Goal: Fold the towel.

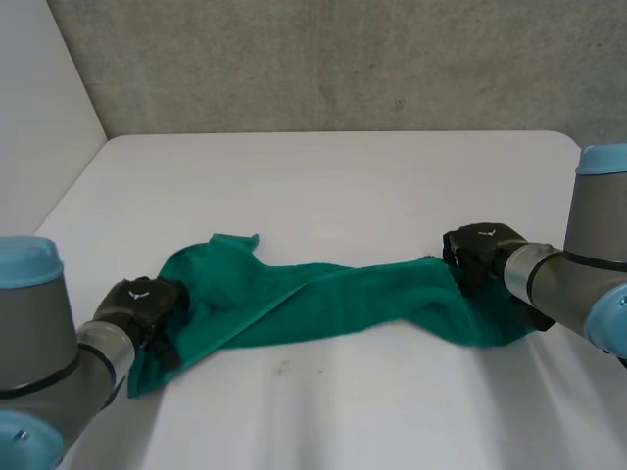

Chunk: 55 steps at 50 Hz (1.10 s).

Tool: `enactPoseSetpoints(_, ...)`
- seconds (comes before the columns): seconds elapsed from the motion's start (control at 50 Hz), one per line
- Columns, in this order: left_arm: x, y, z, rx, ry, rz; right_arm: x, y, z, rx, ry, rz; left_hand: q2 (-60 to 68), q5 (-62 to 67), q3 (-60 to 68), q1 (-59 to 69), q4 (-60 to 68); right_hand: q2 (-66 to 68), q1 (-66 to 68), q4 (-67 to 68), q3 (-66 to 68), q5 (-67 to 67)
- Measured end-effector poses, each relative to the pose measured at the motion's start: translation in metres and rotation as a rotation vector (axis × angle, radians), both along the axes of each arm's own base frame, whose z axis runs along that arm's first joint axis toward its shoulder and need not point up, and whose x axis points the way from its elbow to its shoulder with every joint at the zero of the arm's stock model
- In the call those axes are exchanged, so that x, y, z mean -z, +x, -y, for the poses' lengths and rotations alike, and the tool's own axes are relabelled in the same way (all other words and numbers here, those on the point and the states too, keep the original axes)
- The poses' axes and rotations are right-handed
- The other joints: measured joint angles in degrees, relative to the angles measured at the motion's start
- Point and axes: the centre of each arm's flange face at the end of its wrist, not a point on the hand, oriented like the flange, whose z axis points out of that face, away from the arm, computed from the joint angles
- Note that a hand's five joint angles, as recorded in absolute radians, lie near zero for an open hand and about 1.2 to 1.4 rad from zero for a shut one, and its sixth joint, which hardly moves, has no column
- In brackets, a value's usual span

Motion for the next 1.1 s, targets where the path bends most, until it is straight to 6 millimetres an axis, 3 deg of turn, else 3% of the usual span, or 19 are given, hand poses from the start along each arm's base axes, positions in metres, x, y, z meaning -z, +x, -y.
enactPoseSetpoints(0.08, 0.006, 0.000, 0.006, -0.005, 0.010, 0.003, -0.001, 0.000, -0.001, -0.001, -0.003, -0.001, 7.01, 5.89, 7.15, 7.05, 6.10, 0.00, 0.00, 0.00, 0.00, 0.00)
enactPoseSetpoints(0.1, 0.010, -0.002, 0.016, -0.010, 0.003, 0.001, -0.004, 0.000, -0.001, -0.005, -0.012, -0.007, 29.70, 29.43, 29.73, 32.05, 29.90, 0.00, 0.00, 0.00, 0.00, 0.00)
enactPoseSetpoints(0.28, -0.019, -0.012, 0.055, -0.002, -0.224, -0.041, -0.022, 0.003, 0.010, -0.034, -0.122, -0.069, 36.94, 33.29, 36.71, 33.77, 36.72, 0.00, 0.00, 0.00, 0.00, 0.00)
enactPoseSetpoints(0.36, -0.084, -0.029, 0.097, 0.016, -0.512, -0.067, -0.079, 0.006, 0.048, 0.035, -0.400, -0.128, 37.00, 33.28, 36.76, 33.77, 36.74, 0.00, 0.00, 0.11, 0.45, 0.00)
enactPoseSetpoints(0.38, -0.118, -0.034, 0.112, 0.014, -0.634, -0.079, -0.106, 0.006, 0.061, 0.082, -0.520, -0.121, 37.00, 33.28, 36.76, 33.77, 36.74, 0.00, 0.00, 0.13, 0.45, 0.00)
enactPoseSetpoints(0.4, -0.118, -0.034, 0.112, 0.014, -0.634, -0.079, -0.106, 0.006, 0.061, 0.082, -0.520, -0.121, 37.00, 33.28, 36.76, 33.77, 36.74, 0.00, 0.00, 0.13, 0.45, 0.00)
enactPoseSetpoints(0.42, -0.156, -0.038, 0.124, 0.003, -0.760, -0.096, -0.142, 0.006, 0.073, 0.142, -0.670, -0.092, 37.04, 33.29, 36.82, 33.76, 36.78, 0.00, 0.00, 0.23, 0.45, 0.00)
enactPoseSetpoints(0.44, -0.170, -0.039, 0.127, -0.004, -0.805, -0.103, -0.156, 0.006, 0.076, 0.162, -0.727, -0.075, 37.05, 33.29, 36.85, 33.76, 36.93, 0.00, 0.00, 0.23, 0.45, 0.00)
enactPoseSetpoints(0.46, -0.195, -0.040, 0.133, -0.018, -0.888, -0.118, -0.179, 0.006, 0.078, 0.194, -0.819, -0.044, 37.05, 33.29, 36.85, 33.76, 36.95, 0.00, 0.00, 0.23, 0.45, 0.00)
enactPoseSetpoints(0.48, -0.195, -0.040, 0.133, -0.018, -0.888, -0.118, -0.179, 0.006, 0.078, 0.194, -0.819, -0.044, 37.05, 33.29, 36.85, 33.76, 36.95, 0.00, 0.00, 0.23, 0.45, 0.00)
enactPoseSetpoints(0.5, -0.232, -0.040, 0.138, -0.046, -1.008, -0.145, -0.211, 0.005, 0.077, 0.231, -0.948, 0.007, 37.07, 33.29, 36.90, 33.76, 36.96, 0.00, 0.00, 0.23, 0.45, 0.00)
enactPoseSetpoints(0.52, -0.232, -0.040, 0.138, -0.046, -1.008, -0.145, -0.211, 0.005, 0.077, 0.231, -0.948, 0.007, 37.07, 33.29, 36.90, 33.76, 36.96, 0.00, 0.00, 0.23, 0.45, 0.00)
enactPoseSetpoints(0.56, -0.267, -0.037, 0.140, -0.082, -1.132, -0.179, -0.241, 0.002, 0.071, 0.261, -1.072, 0.062, 37.08, 33.28, 36.91, 33.76, 36.96, 0.00, 0.00, 0.23, 0.45, 0.00)
enactPoseSetpoints(0.62, -0.286, -0.033, 0.140, -0.111, -1.207, -0.207, -0.265, -0.001, 0.057, 0.270, -1.180, 0.115, 37.09, 33.29, 36.91, 33.76, 36.96, 0.00, 0.00, 0.23, 0.45, 0.00)
enactPoseSetpoints(0.72, -0.253, -0.033, 0.140, -0.102, -1.124, -0.186, -0.247, 0.000, 0.044, 0.218, -1.151, 0.107, 37.15, 33.29, 36.92, 33.76, 36.98, 0.00, 0.00, 0.23, 0.45, 0.00)
enactPoseSetpoints(0.92, -0.113, -0.028, 0.108, -0.036, -0.736, -0.083, -0.125, 0.000, 0.024, 0.099, -0.791, -0.015, 37.24, 33.29, 37.05, 33.76, 37.00, 0.00, 0.00, 0.24, 0.45, 0.35)
enactPoseSetpoints(1.0, -0.071, -0.025, 0.093, -0.013, -0.624, -0.048, -0.083, -0.003, 0.015, 0.079, -0.661, -0.059, 37.26, 33.29, 37.07, 33.76, 37.00, 0.00, 0.00, 0.24, 0.45, 0.36)
enactPoseSetpoints(1.02, -0.050, -0.024, 0.085, 0.000, -0.568, -0.027, -0.060, -0.005, 0.010, 0.069, -0.583, -0.087, 37.26, 33.29, 37.07, 33.76, 37.00, 0.01, 0.00, 0.24, 0.45, 0.37)
enactPoseSetpoints(1.1, -0.025, -0.020, 0.073, 0.016, -0.488, 0.013, -0.027, -0.009, 0.002, 0.050, -0.444, -0.140, 37.26, 33.29, 37.07, 33.76, 37.00, 0.00, 0.00, 0.24, 0.45, 0.37)
